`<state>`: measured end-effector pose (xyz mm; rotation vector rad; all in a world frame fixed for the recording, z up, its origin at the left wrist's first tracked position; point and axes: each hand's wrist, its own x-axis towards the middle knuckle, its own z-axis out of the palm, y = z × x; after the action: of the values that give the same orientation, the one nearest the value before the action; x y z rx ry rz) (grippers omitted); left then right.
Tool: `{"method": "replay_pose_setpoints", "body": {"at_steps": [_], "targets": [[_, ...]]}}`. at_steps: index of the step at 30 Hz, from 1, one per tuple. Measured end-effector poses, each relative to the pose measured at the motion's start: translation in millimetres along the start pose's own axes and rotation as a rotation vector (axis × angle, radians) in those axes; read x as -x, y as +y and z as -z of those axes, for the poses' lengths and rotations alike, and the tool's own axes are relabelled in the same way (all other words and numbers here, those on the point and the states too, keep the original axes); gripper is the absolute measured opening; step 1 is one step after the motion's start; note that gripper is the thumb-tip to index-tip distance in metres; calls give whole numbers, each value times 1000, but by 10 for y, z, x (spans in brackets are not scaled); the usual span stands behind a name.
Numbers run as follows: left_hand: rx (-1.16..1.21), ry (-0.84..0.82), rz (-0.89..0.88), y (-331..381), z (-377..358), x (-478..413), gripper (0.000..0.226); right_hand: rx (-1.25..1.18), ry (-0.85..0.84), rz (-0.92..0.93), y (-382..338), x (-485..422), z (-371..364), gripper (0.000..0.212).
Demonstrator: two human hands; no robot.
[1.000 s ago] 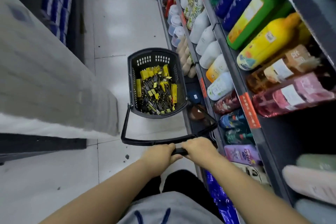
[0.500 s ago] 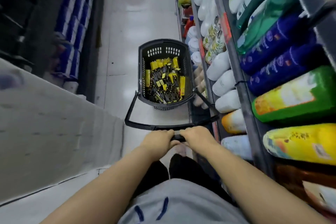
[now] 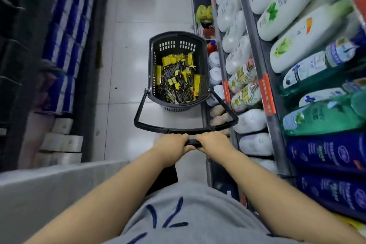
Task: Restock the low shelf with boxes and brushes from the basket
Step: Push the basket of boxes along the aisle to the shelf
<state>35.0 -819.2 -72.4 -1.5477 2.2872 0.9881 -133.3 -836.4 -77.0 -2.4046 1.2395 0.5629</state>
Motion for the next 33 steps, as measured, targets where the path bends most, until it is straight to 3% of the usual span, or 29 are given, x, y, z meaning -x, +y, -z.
{"method": "replay_pose_setpoints", "body": {"at_steps": [13, 22, 26, 33], "targets": [[46, -109, -53, -840, 1375, -1021, 34, -99, -35, -58, 493, -1406, 919, 31], [132, -154, -47, -1300, 2289, -2245, 30, -133, -6, -7, 1321, -2605, 1486, 25], [177, -135, -6, -1447, 2882, -2921, 21, -89, -22, 0, 1870, -3224, 2030, 28], [186, -155, 44, -1703, 3764, -3879, 24, -72, -79, 26, 2593, -4123, 2852, 19]]}}
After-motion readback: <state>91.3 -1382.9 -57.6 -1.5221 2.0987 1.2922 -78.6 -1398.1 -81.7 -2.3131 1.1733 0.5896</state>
